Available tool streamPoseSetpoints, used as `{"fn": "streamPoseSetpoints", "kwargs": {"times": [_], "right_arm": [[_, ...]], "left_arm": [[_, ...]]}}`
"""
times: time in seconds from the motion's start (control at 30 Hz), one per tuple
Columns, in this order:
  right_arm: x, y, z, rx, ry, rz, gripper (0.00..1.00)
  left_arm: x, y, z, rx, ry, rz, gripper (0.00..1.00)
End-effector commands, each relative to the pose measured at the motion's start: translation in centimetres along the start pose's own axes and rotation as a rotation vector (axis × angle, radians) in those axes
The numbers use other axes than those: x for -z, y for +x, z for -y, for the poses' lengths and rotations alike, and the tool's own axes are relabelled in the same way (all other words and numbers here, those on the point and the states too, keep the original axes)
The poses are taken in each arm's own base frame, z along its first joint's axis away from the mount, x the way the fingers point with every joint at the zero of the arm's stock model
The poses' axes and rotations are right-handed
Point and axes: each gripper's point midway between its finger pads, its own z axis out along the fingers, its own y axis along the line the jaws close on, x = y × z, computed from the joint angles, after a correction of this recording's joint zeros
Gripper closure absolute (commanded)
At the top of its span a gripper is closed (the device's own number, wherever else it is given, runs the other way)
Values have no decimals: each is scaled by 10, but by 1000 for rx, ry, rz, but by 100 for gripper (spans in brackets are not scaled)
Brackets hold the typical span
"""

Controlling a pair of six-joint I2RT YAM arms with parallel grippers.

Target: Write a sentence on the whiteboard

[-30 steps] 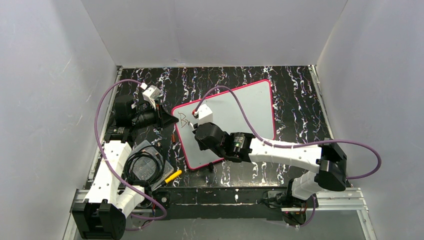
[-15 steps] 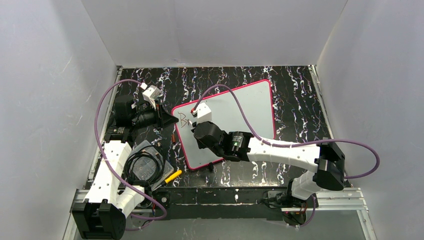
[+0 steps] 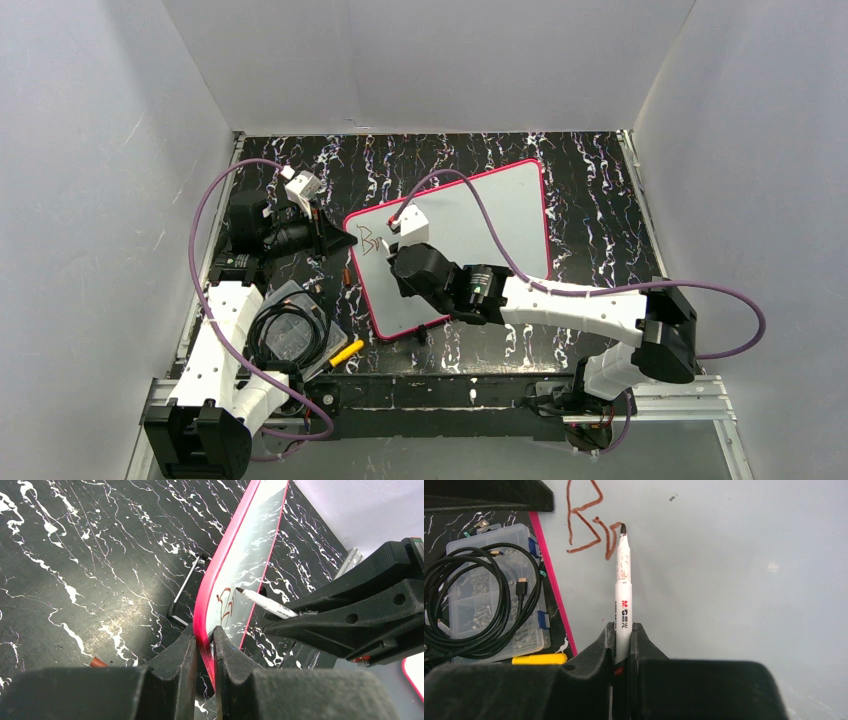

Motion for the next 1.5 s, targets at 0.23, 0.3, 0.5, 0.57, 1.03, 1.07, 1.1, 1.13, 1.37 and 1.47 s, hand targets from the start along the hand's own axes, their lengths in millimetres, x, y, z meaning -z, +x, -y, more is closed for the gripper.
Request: {"fn": "streamPoseSetpoints", "kwargs": {"times": [0.23,0.3,0.5,0.57,1.03,1.07,1.1,1.13,1.37,1.47], "right_arm": [[12,-20,7,-36,-25,87,99],[10,-20,4,-31,-38,84,99],[6,-17,-3,-16,-60,65,99],[4,-14,-2,-10,-51,56,99],[6,-11,25,-51,98,50,99],[7,-12,25,-54,100,52,99],[7,-12,26,-55,102,54,99],[7,-13,26,-55,101,55,99],[12,-21,15,-55,19,87,99],[18,-28,10,-54,-32,121,99]], "left_arm": [[2,7,7,-47,17,-16,100],[2,7,6,-47,16,-16,100],[2,7,6,-44,14,-19,100],[2,7,6,-43,14,-19,100],[2,8,6,-42,13,-20,100],[2,7,6,-43,13,-19,100],[2,8,6,-42,13,-20,100],[2,8,6,-42,13,-20,100],[3,8,6,-43,11,-19,100],[3,8,6,-42,11,-20,100]]}}
